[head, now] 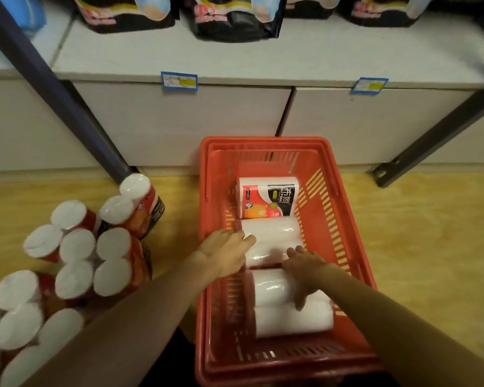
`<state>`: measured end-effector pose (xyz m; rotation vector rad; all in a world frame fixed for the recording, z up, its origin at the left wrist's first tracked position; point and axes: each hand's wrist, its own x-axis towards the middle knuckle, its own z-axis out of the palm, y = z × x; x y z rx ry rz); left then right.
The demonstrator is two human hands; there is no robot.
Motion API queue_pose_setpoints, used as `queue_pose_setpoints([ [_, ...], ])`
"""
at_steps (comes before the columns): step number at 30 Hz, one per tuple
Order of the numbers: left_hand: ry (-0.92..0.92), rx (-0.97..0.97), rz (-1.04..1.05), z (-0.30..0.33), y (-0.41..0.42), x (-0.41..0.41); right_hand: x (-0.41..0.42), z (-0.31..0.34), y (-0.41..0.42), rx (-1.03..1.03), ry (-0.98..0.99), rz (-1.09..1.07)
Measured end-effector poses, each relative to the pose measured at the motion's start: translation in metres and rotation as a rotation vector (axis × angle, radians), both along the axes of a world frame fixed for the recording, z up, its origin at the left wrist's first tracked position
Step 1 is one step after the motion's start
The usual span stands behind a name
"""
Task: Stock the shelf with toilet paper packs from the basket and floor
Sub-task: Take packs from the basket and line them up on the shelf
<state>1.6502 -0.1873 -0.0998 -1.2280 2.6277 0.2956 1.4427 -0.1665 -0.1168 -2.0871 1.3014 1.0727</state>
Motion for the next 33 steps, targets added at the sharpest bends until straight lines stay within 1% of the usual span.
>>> queue_pose_setpoints([
  [2,-0.074,0.037,0.035,0.000,0.001,-0.003,-0.003,0.014,-0.009,0.009,-0.045,-0.057],
  [5,-0.227,0.096,0.065,0.002,0.000,-0.008,-0.010,0.040,-0.031,-0.029,-0.168,-0.277],
  [9,-0.295,0.122,0.085,-0.002,-0.001,-0.015,-0.015,0.068,-0.060,-0.330,-0.272,-0.317],
  [12,-0.304,0.155,0.108,-0.010,0.004,-0.024,-0.015,0.078,-0.072,-0.448,-0.302,-0.294],
  [15,-0.262,0.197,0.118,-0.023,0.007,-0.036,-0.012,0.078,-0.077,-0.467,-0.320,-0.283],
  [18,-0.229,0.246,0.123,-0.038,0.009,-0.052,-0.008,0.072,-0.082,-0.436,-0.335,-0.284],
  [24,-0.199,0.410,0.170,-0.085,0.022,-0.079,-0.006,0.064,-0.096,-0.426,-0.323,-0.219],
  [27,-0.230,0.402,0.195,-0.100,0.029,-0.090,-0.006,0.063,-0.099,-0.450,-0.321,-0.207],
  [31,-0.304,0.390,0.204,-0.101,0.029,-0.097,-0.009,0.061,-0.101,-0.455,-0.343,-0.215],
  [33,-0.301,0.394,0.219,-0.099,0.029,-0.098,-0.011,0.061,-0.099,-0.471,-0.340,-0.200],
])
